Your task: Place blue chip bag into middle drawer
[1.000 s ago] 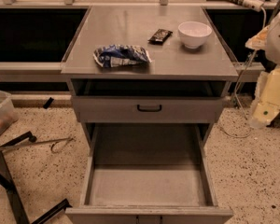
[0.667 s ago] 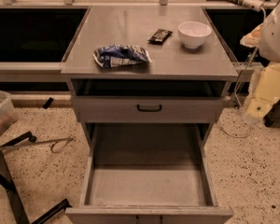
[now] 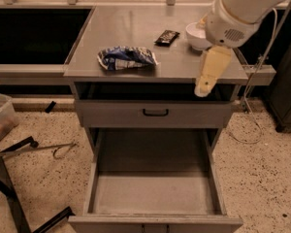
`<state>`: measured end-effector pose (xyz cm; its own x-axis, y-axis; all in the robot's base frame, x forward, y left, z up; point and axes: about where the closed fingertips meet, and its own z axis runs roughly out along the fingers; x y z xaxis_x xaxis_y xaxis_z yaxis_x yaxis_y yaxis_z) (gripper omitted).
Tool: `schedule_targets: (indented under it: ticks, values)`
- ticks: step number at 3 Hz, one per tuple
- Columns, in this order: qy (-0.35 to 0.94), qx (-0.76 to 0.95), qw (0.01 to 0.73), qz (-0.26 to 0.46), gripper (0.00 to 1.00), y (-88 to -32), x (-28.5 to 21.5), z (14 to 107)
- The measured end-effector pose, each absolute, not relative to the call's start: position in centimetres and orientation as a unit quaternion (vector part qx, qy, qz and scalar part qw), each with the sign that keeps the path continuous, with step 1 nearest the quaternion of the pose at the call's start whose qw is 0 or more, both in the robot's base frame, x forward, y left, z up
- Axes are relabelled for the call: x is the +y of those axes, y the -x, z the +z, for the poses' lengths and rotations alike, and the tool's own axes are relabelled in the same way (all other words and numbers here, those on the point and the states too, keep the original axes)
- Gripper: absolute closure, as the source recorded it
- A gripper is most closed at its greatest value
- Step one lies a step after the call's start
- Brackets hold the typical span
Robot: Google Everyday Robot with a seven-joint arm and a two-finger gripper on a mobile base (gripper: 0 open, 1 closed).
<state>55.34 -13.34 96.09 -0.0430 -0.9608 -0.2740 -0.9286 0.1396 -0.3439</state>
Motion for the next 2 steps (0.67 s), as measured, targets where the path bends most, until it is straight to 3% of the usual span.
schedule_targets:
  ticks: [1,2]
  values:
    - [0.683,0.683,0.257,-0.016,0.0,-61.2,-7.33,95.15]
    - [0.683,0.683,0.257,-0.016,0.0,-61.2,-7.32,95.14]
